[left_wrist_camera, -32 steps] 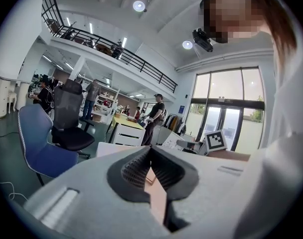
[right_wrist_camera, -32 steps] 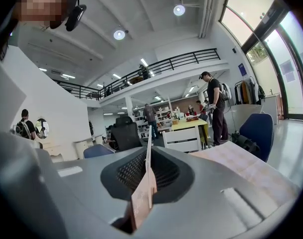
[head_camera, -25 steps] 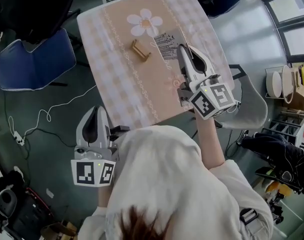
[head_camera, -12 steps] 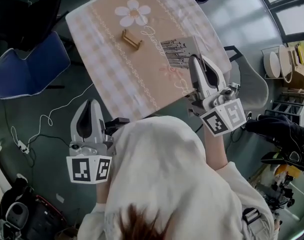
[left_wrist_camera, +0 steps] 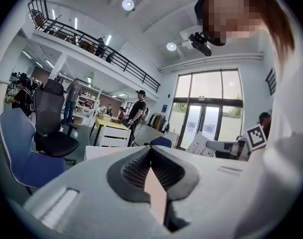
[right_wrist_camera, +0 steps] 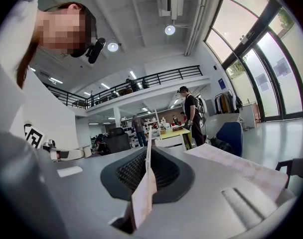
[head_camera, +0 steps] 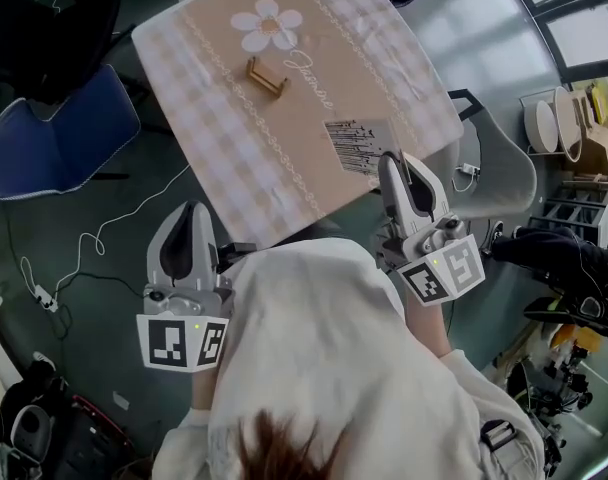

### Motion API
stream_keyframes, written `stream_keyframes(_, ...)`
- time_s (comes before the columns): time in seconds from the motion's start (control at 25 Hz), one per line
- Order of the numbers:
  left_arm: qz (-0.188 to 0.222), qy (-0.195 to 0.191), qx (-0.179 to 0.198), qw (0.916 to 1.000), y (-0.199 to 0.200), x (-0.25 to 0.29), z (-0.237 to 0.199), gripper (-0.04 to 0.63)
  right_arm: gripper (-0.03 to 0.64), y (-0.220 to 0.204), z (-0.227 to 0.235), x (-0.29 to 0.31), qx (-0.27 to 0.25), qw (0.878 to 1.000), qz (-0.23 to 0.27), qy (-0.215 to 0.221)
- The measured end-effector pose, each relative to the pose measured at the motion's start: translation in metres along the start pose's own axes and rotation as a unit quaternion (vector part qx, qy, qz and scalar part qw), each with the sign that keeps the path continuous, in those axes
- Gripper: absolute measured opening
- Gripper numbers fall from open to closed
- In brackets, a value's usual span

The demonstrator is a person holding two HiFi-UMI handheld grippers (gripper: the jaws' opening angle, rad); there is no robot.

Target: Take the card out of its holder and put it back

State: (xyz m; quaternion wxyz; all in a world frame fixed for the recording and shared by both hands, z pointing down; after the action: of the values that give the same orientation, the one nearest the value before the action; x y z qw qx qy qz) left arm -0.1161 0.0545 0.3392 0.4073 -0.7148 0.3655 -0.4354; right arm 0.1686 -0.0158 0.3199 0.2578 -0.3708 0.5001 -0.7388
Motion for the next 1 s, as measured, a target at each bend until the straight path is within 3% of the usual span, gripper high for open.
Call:
stream_keyframes(0.2,-0.007,-0.008,-0.002,0.9999,-0.004,-0.002,-0.005,0.0,0.017,-0.009,-0.017,0.0,0.001,1.0,-0.021,0.009)
stream_keyframes(0.52,0.017,0.007,-0.01,0.9998,0.0,-0.011,-0.014,0.0,0.017,-0.011,-0.039,0.007,-0.036,0.997,-0.052,0.038)
stream_keyframes(0.72,0.01,0.014,-0.005,0.9998,-0.002,-0.01,-0.01,0.0,0.017,-0.023,-0.037,0.012,-0.022,0.997,-0.06,0.053)
stream_keyframes(1.0,-0.009,-0.008,0.007,0.9999,0.0,0.005,0.0,0.0,0.017,-0.03,-0.028,0.012,-0.004,0.997,-0.066,0.047)
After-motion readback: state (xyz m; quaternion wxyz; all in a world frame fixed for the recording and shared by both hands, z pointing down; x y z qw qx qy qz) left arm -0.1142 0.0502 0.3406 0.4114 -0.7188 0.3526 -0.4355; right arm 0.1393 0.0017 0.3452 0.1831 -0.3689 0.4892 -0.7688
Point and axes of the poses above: the fingertips, and each gripper's own axes: x forward along the fingers, z to its right, y out of its top, the point moved 6 cm from there along -x, backward along the fingers, and after that the axes turned 12 degrees about -z, right-handed, at the moved point
